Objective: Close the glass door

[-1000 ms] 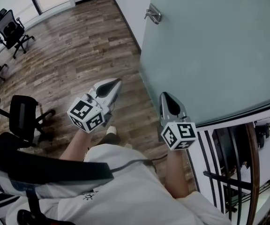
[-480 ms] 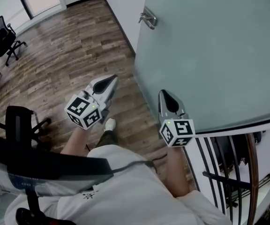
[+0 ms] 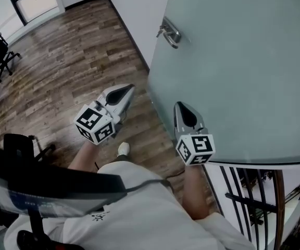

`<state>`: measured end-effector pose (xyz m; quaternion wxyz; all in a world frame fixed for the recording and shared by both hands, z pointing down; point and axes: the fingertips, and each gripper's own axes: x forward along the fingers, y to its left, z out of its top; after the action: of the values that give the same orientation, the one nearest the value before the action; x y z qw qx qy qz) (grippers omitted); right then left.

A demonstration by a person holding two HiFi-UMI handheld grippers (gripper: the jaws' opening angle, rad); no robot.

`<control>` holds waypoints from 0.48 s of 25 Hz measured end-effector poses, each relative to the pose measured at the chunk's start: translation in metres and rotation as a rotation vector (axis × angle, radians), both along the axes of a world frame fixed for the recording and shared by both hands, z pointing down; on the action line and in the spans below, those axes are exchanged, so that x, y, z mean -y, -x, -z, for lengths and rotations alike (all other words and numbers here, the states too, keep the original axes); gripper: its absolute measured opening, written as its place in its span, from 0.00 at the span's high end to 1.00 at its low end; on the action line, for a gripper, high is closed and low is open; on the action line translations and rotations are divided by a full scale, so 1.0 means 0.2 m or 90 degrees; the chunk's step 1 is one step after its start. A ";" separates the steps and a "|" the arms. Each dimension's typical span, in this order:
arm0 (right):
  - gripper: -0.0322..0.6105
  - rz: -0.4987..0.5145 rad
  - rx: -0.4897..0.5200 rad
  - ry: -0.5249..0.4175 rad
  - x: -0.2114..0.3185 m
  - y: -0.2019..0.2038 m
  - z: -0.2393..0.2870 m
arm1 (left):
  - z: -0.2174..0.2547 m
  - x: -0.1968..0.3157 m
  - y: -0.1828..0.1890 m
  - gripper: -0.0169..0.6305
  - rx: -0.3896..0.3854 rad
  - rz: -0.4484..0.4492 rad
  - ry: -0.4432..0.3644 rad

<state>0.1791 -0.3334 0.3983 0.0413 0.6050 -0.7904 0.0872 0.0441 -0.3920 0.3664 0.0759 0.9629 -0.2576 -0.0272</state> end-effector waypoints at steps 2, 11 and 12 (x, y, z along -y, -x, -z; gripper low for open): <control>0.94 -0.010 0.001 0.001 0.11 0.03 0.00 | 0.00 0.11 0.04 0.97 -0.003 -0.006 0.000; 0.94 -0.061 0.000 0.009 0.49 0.11 0.04 | -0.01 0.51 0.20 0.97 -0.014 -0.033 0.015; 0.94 -0.065 -0.001 0.011 0.52 0.12 0.04 | -0.01 0.54 0.22 0.97 -0.017 -0.034 0.017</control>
<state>0.1547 -0.4379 0.3900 0.0424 0.6440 -0.7579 0.0953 0.0009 -0.5005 0.3679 0.0928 0.9679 -0.2309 -0.0348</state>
